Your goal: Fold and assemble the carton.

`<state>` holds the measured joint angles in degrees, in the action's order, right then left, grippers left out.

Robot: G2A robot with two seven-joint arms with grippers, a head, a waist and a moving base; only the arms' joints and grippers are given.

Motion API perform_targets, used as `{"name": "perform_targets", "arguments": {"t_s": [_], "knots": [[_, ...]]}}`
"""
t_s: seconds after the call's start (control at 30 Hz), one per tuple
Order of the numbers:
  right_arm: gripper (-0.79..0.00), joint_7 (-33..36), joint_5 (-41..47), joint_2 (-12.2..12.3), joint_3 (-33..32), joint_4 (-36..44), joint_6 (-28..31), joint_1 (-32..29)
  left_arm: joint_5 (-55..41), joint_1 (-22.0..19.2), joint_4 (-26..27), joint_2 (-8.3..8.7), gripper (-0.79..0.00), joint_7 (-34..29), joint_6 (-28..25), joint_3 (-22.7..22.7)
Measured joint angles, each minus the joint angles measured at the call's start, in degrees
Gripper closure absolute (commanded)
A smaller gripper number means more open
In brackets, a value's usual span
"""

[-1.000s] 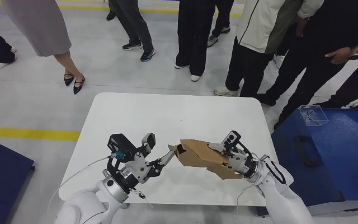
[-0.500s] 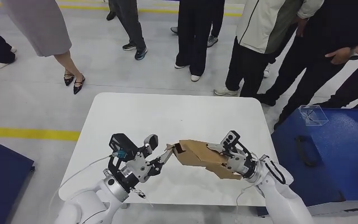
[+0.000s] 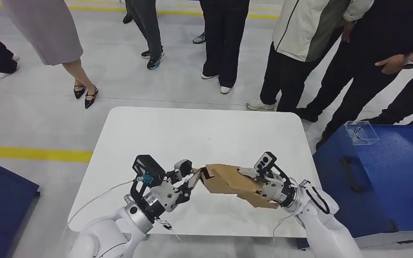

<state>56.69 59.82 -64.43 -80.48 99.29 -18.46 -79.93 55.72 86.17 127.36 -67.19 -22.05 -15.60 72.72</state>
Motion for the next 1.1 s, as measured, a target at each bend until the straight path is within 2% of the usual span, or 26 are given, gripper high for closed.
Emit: {"name": "perform_targets", "arguments": {"t_s": [0.1, 0.13, 0.17, 0.2, 0.4, 0.47, 0.53, 0.57, 0.6, 0.63, 0.67, 0.7, 0.73, 1.1], "knots": [[-0.015, -0.2, 0.0, 0.0, 0.1, 0.1, 0.1, -0.1, 0.1, 0.2, 0.2, 0.04, 0.000, 0.1, -0.5, -0.2], [-0.240, -0.3, -0.1, 0.0, 0.1, 0.1, 0.2, 0.0, 0.1, 0.2, 0.2, 0.05, 0.000, 0.2, -0.5, -0.2], [-0.693, -0.4, -0.1, 0.0, 0.1, 0.1, 0.4, 0.0, 0.2, 0.3, 0.3, 0.07, 0.000, 0.2, -0.6, -0.2], [-0.785, -0.6, 0.0, 0.0, 0.1, 0.1, 0.6, 0.0, 0.1, 0.4, 0.3, 0.08, 0.000, 0.3, -0.7, -0.1], [-0.785, -1.0, 0.5, 0.1, -0.1, 0.1, 1.1, 0.0, -3.1, 0.9, 0.1, 0.12, 0.000, 0.5, -1.2, 0.2], [-0.653, -0.7, 0.3, 0.1, -0.3, 0.2, 1.2, -0.2, -4.3, 0.9, 0.1, 0.14, 0.000, 0.2, -1.2, 0.4], [-0.622, -0.2, 0.2, 0.2, -0.5, 0.5, 1.6, -0.4, -5.4, 0.9, 0.1, 0.17, 0.000, -0.2, -1.5, 0.6], [-0.453, -0.1, 0.2, 0.2, -0.6, 0.6, 1.7, -0.6, -6.0, 0.9, 0.1, 0.19, 0.000, -0.5, -1.7, 0.6], [-0.376, 0.2, 0.1, 0.2, -0.7, 0.9, 1.8, -0.7, -6.6, 0.9, 0.1, 0.22, 0.000, -0.8, -1.9, 0.7], [-0.354, 0.5, 0.0, 0.3, -0.7, 1.1, 1.9, -0.9, -6.9, 0.9, 0.1, 0.24, 0.000, -1.0, -2.0, 0.8], [-0.283, 0.6, -0.2, 0.3, -0.7, 1.2, 2.0, -1.0, -7.1, 0.9, 0.2, 0.27, 0.000, -1.1, -2.1, 0.8], [-0.169, 0.8, -0.4, 0.3, -0.7, 1.2, 2.1, -1.1, -7.2, 0.9, 0.2, 0.29, 0.000, -1.2, -2.1, 0.9], [0.000, 0.9, -0.6, 0.3, -0.6, 1.3, 2.2, -1.2, -7.3, 0.9, 0.2, 0.30, 0.000, -1.2, -2.2, 0.9], [0.000, 1.3, -1.8, 0.5, 0.1, 1.4, 2.6, -1.3, -7.9, 1.6, 0.1, 0.50, 0.000, -0.8, -2.7, 1.2]]}}
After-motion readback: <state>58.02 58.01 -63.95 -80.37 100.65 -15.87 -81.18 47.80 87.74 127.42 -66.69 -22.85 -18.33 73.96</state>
